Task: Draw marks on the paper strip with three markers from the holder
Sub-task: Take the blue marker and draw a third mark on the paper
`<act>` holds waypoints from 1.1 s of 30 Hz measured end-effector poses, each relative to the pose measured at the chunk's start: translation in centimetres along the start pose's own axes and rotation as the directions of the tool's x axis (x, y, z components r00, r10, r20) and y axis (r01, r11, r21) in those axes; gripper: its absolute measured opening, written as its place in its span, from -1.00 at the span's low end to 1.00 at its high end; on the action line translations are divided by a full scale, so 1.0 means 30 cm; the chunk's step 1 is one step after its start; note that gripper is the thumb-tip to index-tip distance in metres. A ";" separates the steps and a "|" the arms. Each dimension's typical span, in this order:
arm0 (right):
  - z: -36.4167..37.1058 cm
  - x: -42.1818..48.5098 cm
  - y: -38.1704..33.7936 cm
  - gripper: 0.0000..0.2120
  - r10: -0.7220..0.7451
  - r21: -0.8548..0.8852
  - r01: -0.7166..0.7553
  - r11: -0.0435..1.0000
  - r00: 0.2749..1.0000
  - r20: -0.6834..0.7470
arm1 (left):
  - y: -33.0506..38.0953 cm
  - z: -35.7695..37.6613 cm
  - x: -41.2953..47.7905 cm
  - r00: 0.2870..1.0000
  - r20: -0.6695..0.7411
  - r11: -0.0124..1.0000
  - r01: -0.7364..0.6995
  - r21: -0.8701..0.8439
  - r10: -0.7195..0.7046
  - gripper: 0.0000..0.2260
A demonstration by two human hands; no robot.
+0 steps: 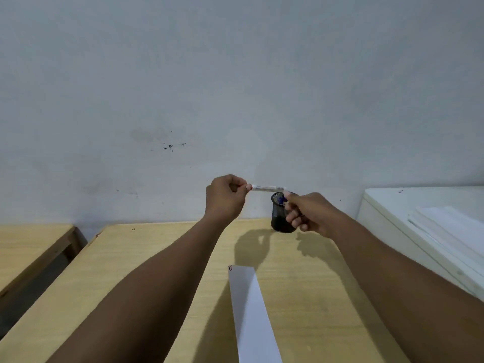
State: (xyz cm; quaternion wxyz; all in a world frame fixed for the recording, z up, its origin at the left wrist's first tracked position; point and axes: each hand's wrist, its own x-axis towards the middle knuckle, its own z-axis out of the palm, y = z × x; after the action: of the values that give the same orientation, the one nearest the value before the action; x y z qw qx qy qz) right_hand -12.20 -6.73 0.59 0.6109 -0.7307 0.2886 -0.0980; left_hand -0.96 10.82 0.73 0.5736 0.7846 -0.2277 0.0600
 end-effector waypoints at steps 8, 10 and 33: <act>-0.133 0.120 -0.040 -0.82 -0.055 -0.112 0.045 0.993 0.995 -0.079 | 0.066 0.114 0.183 0.976 0.132 0.939 -0.205 0.276 0.174 -0.86; -0.129 0.153 -0.030 -0.79 -0.058 -0.121 0.049 0.991 0.996 -0.074 | 0.056 0.163 0.208 0.958 0.213 0.898 -0.258 0.357 0.191 -0.85; -0.036 0.238 0.158 -0.89 -0.056 0.010 0.058 0.998 0.988 -0.147 | -0.072 0.350 0.188 0.909 0.388 0.908 -0.283 0.309 0.152 -0.82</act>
State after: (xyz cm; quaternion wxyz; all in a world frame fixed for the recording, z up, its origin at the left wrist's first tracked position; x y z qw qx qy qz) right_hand -8.33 -11.92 -5.15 0.5902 -0.7251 0.3109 -0.1711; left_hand 3.24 -0.03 -2.67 0.3597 0.8426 -0.4001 0.0224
